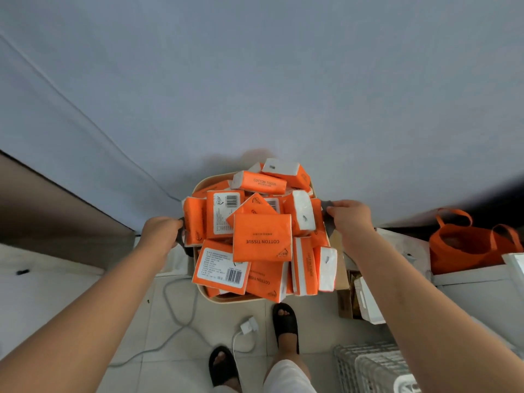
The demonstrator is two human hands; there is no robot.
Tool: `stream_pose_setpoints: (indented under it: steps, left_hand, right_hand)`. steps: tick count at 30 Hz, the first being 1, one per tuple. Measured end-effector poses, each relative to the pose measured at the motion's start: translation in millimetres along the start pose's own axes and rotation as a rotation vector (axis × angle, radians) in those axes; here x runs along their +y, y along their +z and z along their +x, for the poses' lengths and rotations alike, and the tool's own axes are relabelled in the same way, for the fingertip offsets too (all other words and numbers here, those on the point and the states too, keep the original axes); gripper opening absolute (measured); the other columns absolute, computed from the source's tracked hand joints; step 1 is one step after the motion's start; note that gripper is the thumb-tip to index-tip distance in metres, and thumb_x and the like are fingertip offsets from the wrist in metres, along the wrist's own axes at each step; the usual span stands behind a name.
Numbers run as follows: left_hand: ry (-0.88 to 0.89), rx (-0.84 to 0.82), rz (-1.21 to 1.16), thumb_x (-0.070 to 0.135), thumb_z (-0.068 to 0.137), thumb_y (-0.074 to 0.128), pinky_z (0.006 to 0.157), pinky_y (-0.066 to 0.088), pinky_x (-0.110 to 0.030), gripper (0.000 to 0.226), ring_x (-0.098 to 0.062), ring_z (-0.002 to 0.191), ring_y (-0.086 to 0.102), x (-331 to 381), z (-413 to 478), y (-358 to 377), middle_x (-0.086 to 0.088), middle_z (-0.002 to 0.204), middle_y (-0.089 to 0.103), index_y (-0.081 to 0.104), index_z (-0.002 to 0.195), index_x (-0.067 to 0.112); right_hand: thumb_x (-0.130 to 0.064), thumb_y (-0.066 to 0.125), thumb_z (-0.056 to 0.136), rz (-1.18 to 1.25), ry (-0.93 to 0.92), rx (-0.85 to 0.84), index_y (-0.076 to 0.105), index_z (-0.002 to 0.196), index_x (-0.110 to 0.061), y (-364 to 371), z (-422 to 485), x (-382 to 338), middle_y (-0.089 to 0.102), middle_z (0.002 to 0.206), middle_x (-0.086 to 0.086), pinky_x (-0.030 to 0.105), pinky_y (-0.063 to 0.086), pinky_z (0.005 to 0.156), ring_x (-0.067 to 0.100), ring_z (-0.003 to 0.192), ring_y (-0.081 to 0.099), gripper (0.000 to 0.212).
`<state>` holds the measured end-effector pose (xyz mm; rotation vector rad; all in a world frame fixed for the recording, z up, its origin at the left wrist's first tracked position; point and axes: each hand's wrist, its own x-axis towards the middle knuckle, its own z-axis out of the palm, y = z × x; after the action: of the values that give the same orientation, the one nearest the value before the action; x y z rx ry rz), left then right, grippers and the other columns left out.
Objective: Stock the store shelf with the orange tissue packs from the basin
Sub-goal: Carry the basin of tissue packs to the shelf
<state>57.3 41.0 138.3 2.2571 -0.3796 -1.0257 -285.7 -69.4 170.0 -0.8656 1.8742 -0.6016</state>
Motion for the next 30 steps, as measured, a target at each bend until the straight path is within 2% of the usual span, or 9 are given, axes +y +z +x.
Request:
stream_pose_setpoints:
  steps: [5, 9, 15, 18, 21, 23, 26, 28, 30]
  left_hand:
    - [0.02, 0.028, -0.022, 0.015, 0.095, 0.063, 0.073, 0.05, -0.039, 0.012, -0.028, 0.076, 0.06, -20, -34, -69, -0.014, 0.078, 0.063, 0.066, 0.085, 0.008]
    - [-0.015, 0.132, -0.098, 0.011, 0.094, 0.061, 0.083, 0.056, -0.048, 0.014, -0.03, 0.079, 0.063, -46, -53, -121, -0.017, 0.079, 0.065, 0.071, 0.09, 0.002]
    - [-0.18, 0.3, -0.248, 0.006, 0.093, 0.059, 0.076, 0.049, -0.041, 0.018, -0.028, 0.075, 0.058, -108, -92, -184, -0.015, 0.076, 0.06, 0.058, 0.075, 0.01]
    - [-0.252, 0.389, -0.324, 0.006, 0.091, 0.062, 0.081, 0.052, -0.043, 0.02, -0.029, 0.077, 0.06, -144, -116, -210, -0.018, 0.076, 0.062, 0.058, 0.072, 0.008]
    - [-0.314, 0.451, -0.386, 0.007, 0.091, 0.061, 0.082, 0.053, -0.044, 0.026, -0.029, 0.079, 0.06, -187, -144, -241, -0.017, 0.072, 0.06, 0.055, 0.066, 0.009]
    - [-0.342, 0.509, -0.444, 0.007, 0.09, 0.06, 0.082, 0.053, -0.044, 0.024, -0.028, 0.079, 0.06, -218, -168, -260, -0.018, 0.076, 0.062, 0.055, 0.068, 0.01]
    - [-0.385, 0.608, -0.538, 0.003, 0.093, 0.059, 0.082, 0.054, -0.044, 0.023, -0.027, 0.077, 0.06, -262, -211, -281, -0.017, 0.078, 0.061, 0.056, 0.071, 0.01]
    - [-0.422, 0.668, -0.575, 0.003, 0.098, 0.058, 0.08, 0.051, -0.04, 0.029, -0.027, 0.075, 0.058, -295, -236, -292, -0.012, 0.074, 0.059, 0.055, 0.07, 0.012]
    - [-0.466, 0.736, -0.611, 0.004, 0.1, 0.057, 0.076, 0.051, -0.037, 0.031, -0.027, 0.074, 0.058, -331, -262, -305, -0.011, 0.074, 0.058, 0.055, 0.071, 0.011]
  right_hand:
    - [-0.008, 0.066, 0.097, -0.011, -0.039, -0.058, 0.078, 0.094, -0.016, 25, -46, -16, 0.074, 0.087, 0.003, 0.035, 0.06, 0.073, 0.021, 0.082, 0.073, 0.014]
    - [-0.005, 0.069, 0.093, -0.046, -0.068, -0.15, 0.079, 0.092, -0.016, 59, -83, -27, 0.076, 0.087, 0.004, 0.031, 0.058, 0.068, 0.021, 0.081, 0.073, 0.015]
    - [-0.012, 0.075, 0.09, -0.165, -0.162, -0.357, 0.079, 0.083, -0.019, 115, -137, -39, 0.076, 0.081, 0.001, 0.038, 0.062, 0.081, 0.022, 0.08, 0.074, 0.01]
    - [-0.015, 0.075, 0.091, -0.24, -0.221, -0.447, 0.075, 0.076, -0.021, 144, -167, -41, 0.074, 0.079, 0.002, 0.038, 0.061, 0.079, 0.024, 0.08, 0.072, 0.016]
    - [-0.016, 0.075, 0.092, -0.323, -0.277, -0.545, 0.077, 0.085, -0.015, 176, -204, -42, 0.074, 0.081, 0.005, 0.036, 0.06, 0.072, 0.024, 0.078, 0.071, 0.007]
    - [-0.017, 0.075, 0.092, -0.393, -0.326, -0.621, 0.077, 0.086, -0.015, 199, -234, -42, 0.074, 0.082, 0.006, 0.037, 0.06, 0.071, 0.024, 0.079, 0.071, 0.006]
    - [-0.015, 0.078, 0.089, -0.477, -0.407, -0.735, 0.076, 0.079, -0.014, 235, -283, -33, 0.074, 0.078, 0.007, 0.041, 0.062, 0.081, 0.024, 0.078, 0.072, 0.01]
    - [-0.013, 0.077, 0.089, -0.554, -0.471, -0.794, 0.073, 0.077, -0.012, 256, -319, -22, 0.071, 0.076, 0.007, 0.036, 0.06, 0.078, 0.021, 0.074, 0.069, 0.012]
    - [-0.011, 0.077, 0.087, -0.611, -0.516, -0.851, 0.073, 0.076, -0.011, 275, -355, -4, 0.071, 0.077, 0.009, 0.04, 0.062, 0.081, 0.025, 0.077, 0.07, 0.012]
